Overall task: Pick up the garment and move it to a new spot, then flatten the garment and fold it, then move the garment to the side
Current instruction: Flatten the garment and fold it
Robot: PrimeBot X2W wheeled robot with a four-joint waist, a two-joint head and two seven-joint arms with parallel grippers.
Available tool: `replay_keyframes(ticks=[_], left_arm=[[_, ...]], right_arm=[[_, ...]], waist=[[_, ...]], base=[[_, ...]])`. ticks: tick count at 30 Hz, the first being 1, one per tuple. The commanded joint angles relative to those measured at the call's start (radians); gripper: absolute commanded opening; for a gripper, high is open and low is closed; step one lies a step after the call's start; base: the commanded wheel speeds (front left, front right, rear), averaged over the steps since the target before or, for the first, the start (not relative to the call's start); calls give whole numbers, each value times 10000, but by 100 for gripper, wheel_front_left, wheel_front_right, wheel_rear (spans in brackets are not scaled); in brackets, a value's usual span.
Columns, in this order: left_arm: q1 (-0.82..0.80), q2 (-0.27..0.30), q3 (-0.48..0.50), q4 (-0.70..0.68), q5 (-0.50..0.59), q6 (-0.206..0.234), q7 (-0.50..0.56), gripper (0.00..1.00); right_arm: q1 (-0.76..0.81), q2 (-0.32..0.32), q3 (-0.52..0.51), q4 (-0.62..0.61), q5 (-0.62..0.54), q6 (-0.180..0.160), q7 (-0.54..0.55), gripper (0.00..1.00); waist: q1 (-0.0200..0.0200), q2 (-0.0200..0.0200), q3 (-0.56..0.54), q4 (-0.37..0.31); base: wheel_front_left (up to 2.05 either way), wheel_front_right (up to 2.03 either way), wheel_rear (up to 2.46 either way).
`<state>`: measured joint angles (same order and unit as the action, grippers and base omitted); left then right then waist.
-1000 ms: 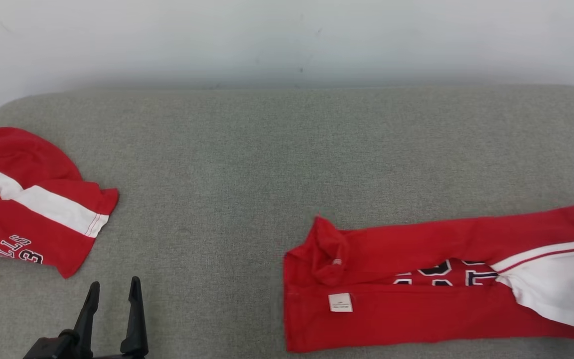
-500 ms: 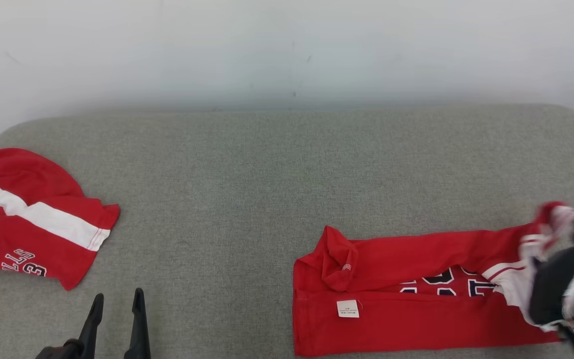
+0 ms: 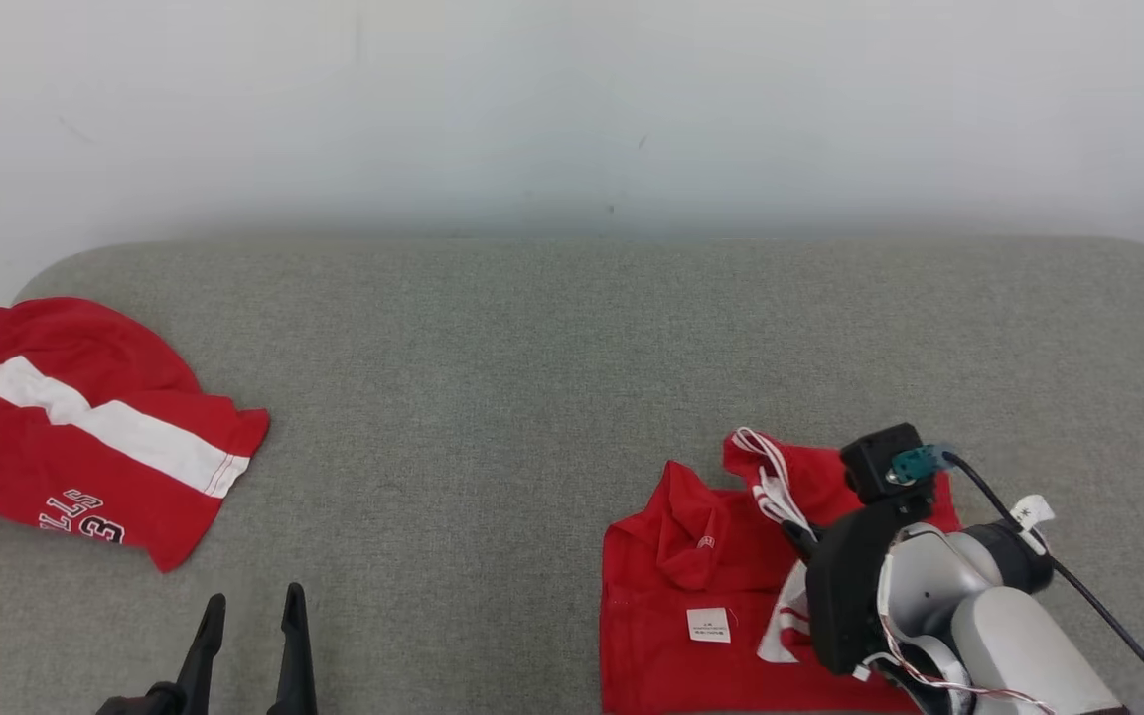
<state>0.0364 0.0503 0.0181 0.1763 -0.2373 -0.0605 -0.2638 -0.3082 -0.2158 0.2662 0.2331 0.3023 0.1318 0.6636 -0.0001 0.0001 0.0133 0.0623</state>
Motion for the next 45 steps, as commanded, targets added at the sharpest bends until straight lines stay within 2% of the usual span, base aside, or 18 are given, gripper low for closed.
replay_keyframes(ticks=[1,9,16,22,23,24,32,38,43,45], left_arm=[[121,6,-14,-44,-49,53,-4,100],[80,4,-116,41,-163,90,-6,100],[-36,6,-289,97,-184,127,-6,100],[-73,6,-352,91,-142,137,-6,100],[-73,6,-367,97,-139,133,-6,100],[-65,7,-398,127,-136,123,-6,100],[41,7,-357,197,-163,144,-6,100],[197,5,-194,180,-126,147,-6,100],[197,5,-51,159,-126,189,-6,100],[177,7,23,156,-114,212,-4,100]], right_arm=[[-267,204,231,172,97,-25,-148,0],[-998,1048,1307,1219,646,-25,-490,0],[-1332,1424,1939,2220,1038,-25,-890,0],[-1592,1623,2073,3142,1352,-25,-1522,0],[-1651,1630,2045,3309,1375,-25,-1650,23],[-1753,1649,2006,3597,1434,-25,-1950,100],[-2051,1650,2114,3966,2218,-25,-3179,100],[-2299,1652,1501,4115,2705,-25,-4870,100],[-2031,1626,720,4217,1685,-25,-6248,100],[-1784,1421,404,4110,1163,-25,-6718,100]], waist=[[1,-1,21,78],[1,-1,49,282],[1,-1,-5,376],[1,-1,6,352],[1,-1,8,353],[1,-1,7,358],[1,-1,-85,323],[1,-1,-299,117],[1,-1,-477,-112],[1,-1,-543,-233]], base=[[0,0,0],[0,0,0],[0,0,0],[0,0,0],[0,0,0],[0,0,0],[0,0,0],[0,0,0],[0,0,0],[0,0,0]])
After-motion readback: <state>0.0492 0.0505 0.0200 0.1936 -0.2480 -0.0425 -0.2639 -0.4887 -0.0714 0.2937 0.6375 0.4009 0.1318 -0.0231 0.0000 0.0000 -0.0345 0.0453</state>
